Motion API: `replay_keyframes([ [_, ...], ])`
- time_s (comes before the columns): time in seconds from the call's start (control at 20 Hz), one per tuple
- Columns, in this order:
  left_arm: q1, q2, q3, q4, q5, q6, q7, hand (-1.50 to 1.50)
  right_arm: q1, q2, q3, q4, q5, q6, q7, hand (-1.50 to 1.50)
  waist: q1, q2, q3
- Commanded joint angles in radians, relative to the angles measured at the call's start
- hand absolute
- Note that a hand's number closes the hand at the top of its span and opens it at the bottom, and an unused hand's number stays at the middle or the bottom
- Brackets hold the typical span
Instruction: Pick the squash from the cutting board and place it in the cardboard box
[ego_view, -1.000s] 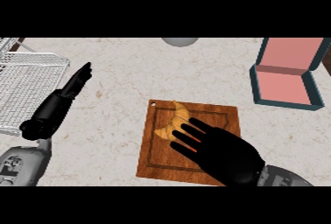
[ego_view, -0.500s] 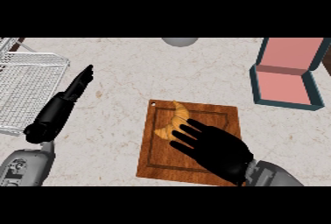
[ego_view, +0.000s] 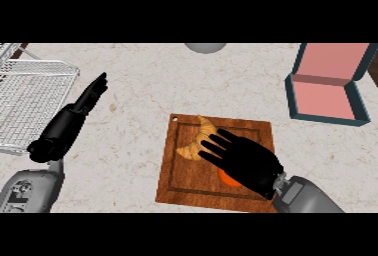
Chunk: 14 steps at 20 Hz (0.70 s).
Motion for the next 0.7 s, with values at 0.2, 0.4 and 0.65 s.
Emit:
replay_keyframes([
  [0.2,0.069,-0.006,0.027,-0.058,-0.016,-0.039,-0.015,0.00,-0.002,0.032,-0.021,0.144,0.073,-0.092,-0.119,1.50,0.003,0.000,0.000],
  [0.4,0.014,-0.049,-0.009,-0.060,-0.037,-0.011,0.049,0.00,0.008,0.015,0.010,0.081,0.067,-0.183,-0.208,1.50,0.000,0.000,0.000],
  [0.65,0.022,-0.021,0.051,-0.023,-0.027,-0.043,-0.006,0.00,0.013,0.069,-0.019,0.130,0.106,-0.298,-0.250,1.50,0.000,0.000,0.000],
])
